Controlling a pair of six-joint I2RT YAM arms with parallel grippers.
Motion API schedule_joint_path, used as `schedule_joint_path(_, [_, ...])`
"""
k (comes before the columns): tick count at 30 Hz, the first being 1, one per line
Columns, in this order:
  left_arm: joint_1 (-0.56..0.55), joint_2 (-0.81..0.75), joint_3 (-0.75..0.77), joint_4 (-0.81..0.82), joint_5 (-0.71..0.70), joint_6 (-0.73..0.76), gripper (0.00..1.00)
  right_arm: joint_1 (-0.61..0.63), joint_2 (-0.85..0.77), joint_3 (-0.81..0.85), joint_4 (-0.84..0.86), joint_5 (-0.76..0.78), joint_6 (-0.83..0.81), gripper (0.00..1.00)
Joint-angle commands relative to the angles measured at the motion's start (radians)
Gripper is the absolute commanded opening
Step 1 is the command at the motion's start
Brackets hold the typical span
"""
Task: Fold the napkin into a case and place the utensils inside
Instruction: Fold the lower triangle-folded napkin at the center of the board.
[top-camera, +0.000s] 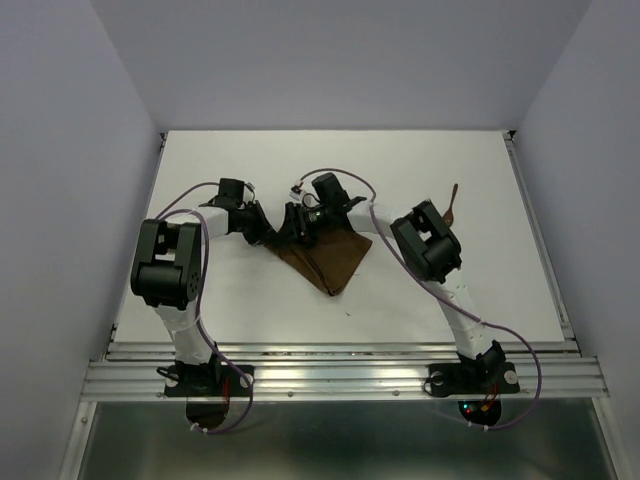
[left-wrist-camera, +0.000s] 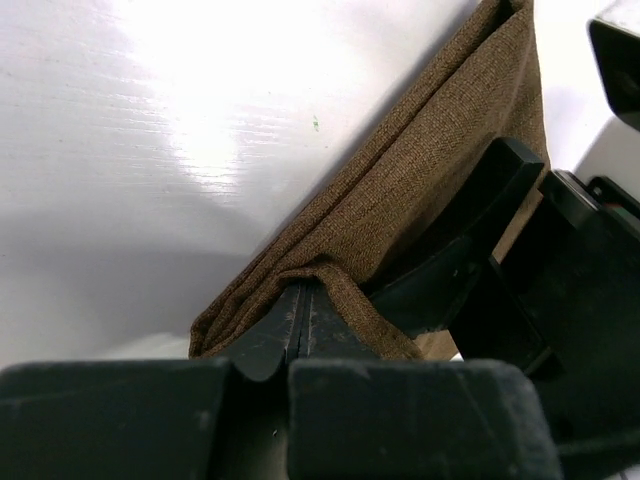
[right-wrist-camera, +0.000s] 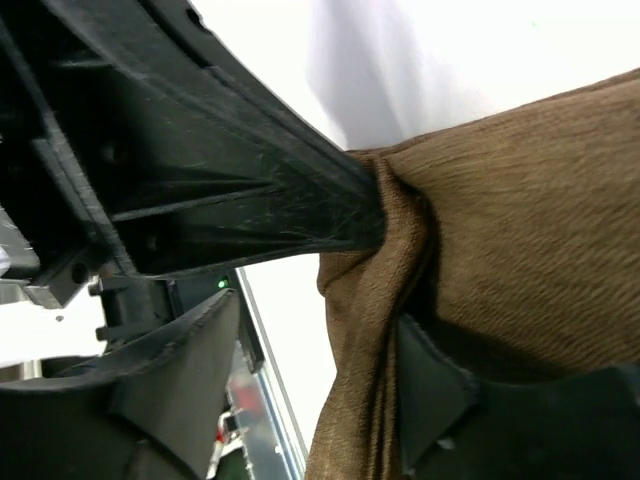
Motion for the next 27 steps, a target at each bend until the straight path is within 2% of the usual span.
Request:
schedule_joint_path(1, [-0.004, 0.008, 0.006, 0.01, -0.046, -0.001, 0.0, -0.004, -0.067, -0.01, -0.049, 0.066, -0.043, 0.66])
schedule_joint_path(7, [-0.004, 0.016, 0.01, 0.012, -0.046, -0.006, 0.0, -0.004, -0.139, -0.042, -0.132, 0.138, -0.111, 0.68])
schedule_joint_path(13, [-0.004, 0.014, 0.015, 0.009, -0.045, -0.002, 0.0, -0.004, -0.223, -0.142, -0.212, 0.207, -0.198, 0.69])
schedule_joint_path(27, [-0.004, 0.019, 0.045, -0.016, -0.052, 0.011, 0.0, -0.004, -0.406, -0.408, -0.241, 0.258, -0.267, 0.72])
